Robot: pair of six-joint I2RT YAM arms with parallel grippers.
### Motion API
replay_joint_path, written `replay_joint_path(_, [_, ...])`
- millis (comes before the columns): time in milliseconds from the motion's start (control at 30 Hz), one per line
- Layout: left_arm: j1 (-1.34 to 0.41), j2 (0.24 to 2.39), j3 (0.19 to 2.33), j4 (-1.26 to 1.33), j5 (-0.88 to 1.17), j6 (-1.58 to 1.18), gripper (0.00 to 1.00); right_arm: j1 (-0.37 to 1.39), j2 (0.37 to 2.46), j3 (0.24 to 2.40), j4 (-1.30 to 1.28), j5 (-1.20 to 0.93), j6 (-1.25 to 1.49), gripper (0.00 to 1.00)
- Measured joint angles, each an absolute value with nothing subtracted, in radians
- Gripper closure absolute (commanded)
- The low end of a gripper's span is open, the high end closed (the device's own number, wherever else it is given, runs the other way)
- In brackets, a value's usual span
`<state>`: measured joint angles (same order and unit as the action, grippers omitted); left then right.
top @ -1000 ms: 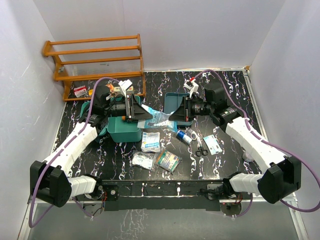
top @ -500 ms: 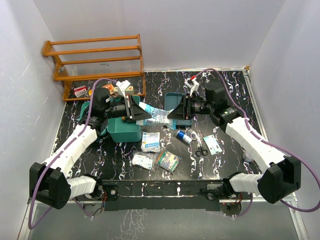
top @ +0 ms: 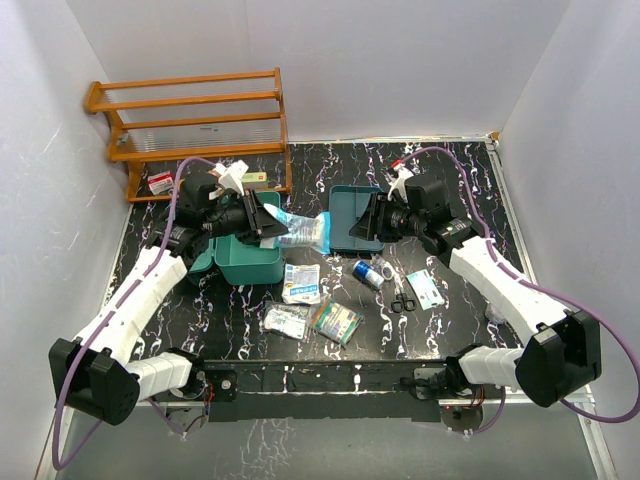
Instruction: Organize the medicine kit
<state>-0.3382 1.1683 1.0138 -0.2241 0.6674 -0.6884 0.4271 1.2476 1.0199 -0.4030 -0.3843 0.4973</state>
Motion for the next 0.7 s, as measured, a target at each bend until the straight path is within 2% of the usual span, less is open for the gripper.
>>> replay_joint_path(367, [-0.312,1.176,1.309,-0.769,0.131,-0.575,0.89,0.426,1.289,1.019,-0.406,-0.381,0.523,0.59])
replay_joint_path(533, [-0.294,1.226,1.394,-0.897,0.035,-0.528,0.88,0.426,1.326,1.016,-0.391,-0.419,0.541,0.59])
replay_joint_path(700, [-0.275,1.316,1.395,-0.958,0.044,-0.489,0.88,0.426,1.342,1.016,-0.391,-0.438,0.543,0.6])
